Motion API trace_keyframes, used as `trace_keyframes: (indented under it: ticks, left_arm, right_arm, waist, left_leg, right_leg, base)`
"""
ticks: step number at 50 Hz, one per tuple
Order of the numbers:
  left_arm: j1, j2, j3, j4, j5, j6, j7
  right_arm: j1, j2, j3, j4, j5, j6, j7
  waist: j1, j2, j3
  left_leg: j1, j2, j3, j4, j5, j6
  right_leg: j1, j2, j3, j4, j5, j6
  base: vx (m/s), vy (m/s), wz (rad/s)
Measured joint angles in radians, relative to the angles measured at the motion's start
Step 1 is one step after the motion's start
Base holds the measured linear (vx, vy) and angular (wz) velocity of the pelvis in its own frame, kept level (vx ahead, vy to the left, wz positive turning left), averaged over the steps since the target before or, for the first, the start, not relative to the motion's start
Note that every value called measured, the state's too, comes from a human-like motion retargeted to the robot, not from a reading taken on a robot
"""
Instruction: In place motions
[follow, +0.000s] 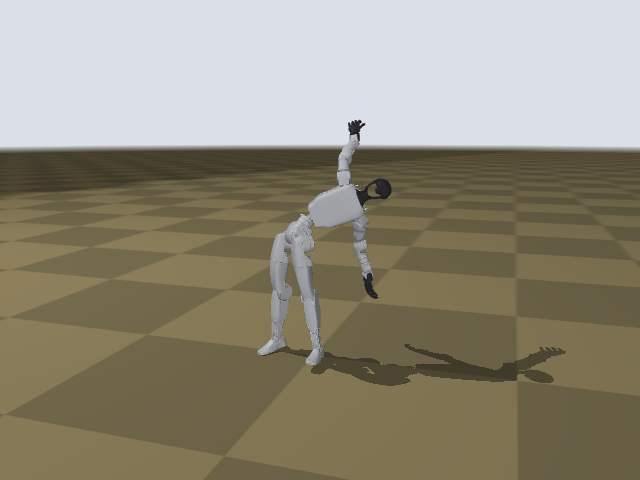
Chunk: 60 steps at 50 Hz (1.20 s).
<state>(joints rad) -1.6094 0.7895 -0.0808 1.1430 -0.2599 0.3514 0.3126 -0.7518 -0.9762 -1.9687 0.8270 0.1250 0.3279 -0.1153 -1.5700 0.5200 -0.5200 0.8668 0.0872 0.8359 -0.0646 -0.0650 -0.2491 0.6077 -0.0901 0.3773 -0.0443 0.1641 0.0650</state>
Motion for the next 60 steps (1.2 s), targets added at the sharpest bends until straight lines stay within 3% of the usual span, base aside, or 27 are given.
trace_keyframes:
  ticks: [3, 7, 20, 26, 35, 42, 48, 49, 50, 52, 53, 55, 58, 60]
  left_arm:
    - [-0.364, -0.105, -0.227, 0.275, 0.012, -0.009, -0.022]
    - [-0.488, -0.158, -0.298, 0.371, 0.008, -0.045, -0.029]
    - [-0.685, -0.409, -0.31, 0.5, -0.084, -0.208, -0.01]
    - [-0.796, -0.618, -0.298, 0.479, -0.086, -0.29, -0.131]
    - [-0.986, -0.819, -0.383, 0.427, -0.014, -0.325, -0.282]
    - [-1.259, -1.033, -0.587, 0.332, 0.06, -0.349, -0.371]
    - [-1.472, -1.159, -0.699, 0.26, 0.088, -0.373, -0.353]
    - [-1.48, -1.256, -0.767, 0.062, 0.135, -0.456, -0.267]
    - [-1.48, -1.387, -0.857, -0.228, 0.203, -0.579, -0.143]
    - [-1.48, -1.39, -0.919, -0.785, 0.379, -0.62, -0.036]
    - [-1.48, -1.39, -0.873, -0.943, 0.4, -0.585, -0.052]
    - [-1.48, -1.39, -0.805, -1.143, 0.377, -0.513, -0.117]
    - [-1.48, -1.39, -0.765, -1.296, 0.349, -0.472, -0.173]
    - [-1.48, -1.39, -0.767, -1.356, 0.354, -0.476, -0.18]
  right_arm:
    - [-0.052, -0.209, -0.031, 0.178, -0.121, -0.038, 0.069]
    - [-0.083, -0.211, -0.031, 0.243, -0.15, -0.071, 0.052]
    - [-0.232, 0.109, -0.031, 0.368, -0.061, -0.245, -0.149]
    - [-0.349, 0.241, -0.031, 0.395, 0.003, -0.354, -0.245]
    - [-0.533, 0.362, -0.031, 0.396, 0.121, -0.46, -0.283]
    - [-0.886, 0.327, -0.031, 0.368, 0.305, -0.55, -0.316]
    - [-1.194, 0.287, -0.031, 0.349, 0.409, -0.61, -0.357]
    - [-1.514, 0.052, -0.031, 0.285, 0.422, -0.63, -0.303]
    - [-1.949, -0.292, -0.031, 0.192, 0.429, -0.653, -0.216]
    - [-2.337, -0.91, -0.031, 0.299, 0.283, -0.59, -0.099]
    - [-2.337, -1.065, -0.031, 0.383, 0.291, -0.579, -0.104]
    - [-2.337, -1.242, -0.031, 0.489, 0.339, -0.598, -0.122]
    - [-2.337, -1.275, -0.031, 0.564, 0.468, -0.631, -0.121]
    - [-2.337, -1.275, -0.031, 0.58, 0.517, -0.635, -0.108]
  waist:
    - [0.0, 0.0, 0.0]
    - [0.0, 0.0, 0.0]
    - [0.0, 0.0, 0.0]
    - [0.0, 0.0, 0.0]
    - [0.0, 0.0, 0.0]
    - [0.0, 0.0, 0.0]
    - [0.0, 0.0, 0.0]
    - [0.183, -0.145, 0.085]
    - [0.459, -0.363, 0.214]
    - [0.301, -0.387, 0.116]
    - [0.239, -0.375, 0.084]
    - [0.136, -0.34, 0.065]
    - [0.061, -0.309, 0.058]
    - [0.052, -0.34, 0.057]
  left_leg:
    - [-0.031, 0.012, -0.063, 0.002, 0.006, 0.016]
    - [0.039, 0.012, -0.025, 0.001, 0.008, 0.008]
    - [0.306, 0.009, 0.073, 0.071, -0.017, -0.012]
    - [0.458, 0.003, 0.092, 0.078, -0.033, -0.012]
    - [0.699, 0.006, 0.18, 0.069, -0.075, -0.013]
    - [0.703, 0.141, 0.188, 0.178, -0.089, -0.012]
    - [0.703, 0.255, 0.215, 0.233, -0.122, -0.013]
    - [0.443, 0.26, 0.12, 0.152, -0.102, -0.013]
    - [0.053, 0.249, -0.024, 0.023, -0.076, -0.013]
    - [-0.403, 0.2, -0.155, -0.015, 0.005, 0.026]
    - [-0.542, 0.214, -0.176, -0.015, 0.026, 0.036]
    - [-0.731, 0.246, -0.202, 0.0, 0.051, 0.045]
    - [-0.886, 0.289, -0.173, 0.031, 0.07, 0.041]
    - [-0.924, 0.295, -0.164, 0.041, 0.078, 0.039]
  right_leg:
    - [0.007, -0.006, -0.064, -0.02, 0.004, 0.0]
    - [0.043, 0.008, -0.021, -0.007, 0.004, -0.007]
    - [0.254, 0.034, 0.073, 0.021, 0.014, -0.033]
    - [0.393, 0.04, 0.085, 0.028, -0.002, -0.047]
    - [0.577, 0.095, 0.153, 0.056, -0.031, -0.048]
    - [0.589, 0.168, 0.145, 0.066, 0.001, -0.041]
    - [0.59, 0.256, 0.145, 0.062, 0.013, -0.039]
    - [0.376, 0.246, 0.042, 0.02, -0.008, -0.038]
    - [0.056, 0.218, -0.111, -0.043, -0.047, -0.034]
    - [-0.349, 0.152, -0.207, -0.041, -0.015, -0.024]
    - [-0.477, 0.162, -0.224, -0.036, -0.002, -0.028]
    - [-0.656, 0.188, -0.246, -0.018, 0.013, -0.036]
    - [-0.823, 0.231, -0.219, -0.008, 0.045, -0.051]
    - [-0.873, 0.24, -0.19, -0.003, 0.059, -0.05]
  base:
    - [0.03, -0.14, 1.31]
    - [0.09, -0.17, -0.67]
    - [0.06, -0.13, -0.82]
    - [-0.06, 0.09, -0.81]
    - [-0.13, 0.14, -0.84]
    - [-0.15, -0.03, 0.91]
    - [-0.07, -0.07, 2.49]
    - [0.65, -0.12, 5.75]
    - [0.64, -0.12, 4.95]
    - [-0.14, -0.23, 1.69]
    - [-0.44, -0.22, 0.52]
    - [-0.43, -0.23, 0.0]
    - [-0.55, 0.02, -0.81]
    - [-0.42, -0.1, -1.0]
